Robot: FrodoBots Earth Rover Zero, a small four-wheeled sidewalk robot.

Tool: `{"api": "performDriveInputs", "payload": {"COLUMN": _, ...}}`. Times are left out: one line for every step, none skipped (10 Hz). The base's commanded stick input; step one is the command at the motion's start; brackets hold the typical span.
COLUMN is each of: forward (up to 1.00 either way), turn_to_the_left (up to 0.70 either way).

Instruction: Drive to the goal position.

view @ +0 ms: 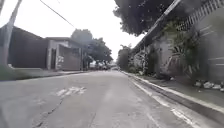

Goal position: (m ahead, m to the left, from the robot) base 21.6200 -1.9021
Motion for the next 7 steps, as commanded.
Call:
{"api": "performDriveInputs", "payload": {"forward": 0.7, "turn_to_the_left": -0.28}}
{"api": "performDriveInputs", "payload": {"forward": 0.7, "turn_to_the_left": -0.06}}
{"api": "performDriveInputs", "payload": {"forward": 0.7, "turn_to_the_left": 0.0}}
{"api": "performDriveInputs", "payload": {"forward": 0.7, "turn_to_the_left": 0.0}}
{"api": "performDriveInputs", "payload": {"forward": 0.7, "turn_to_the_left": 0.0}}
{"api": "performDriveInputs", "payload": {"forward": 0.7, "turn_to_the_left": 0.0}}
{"api": "performDriveInputs", "payload": {"forward": 0.7, "turn_to_the_left": -0.06}}
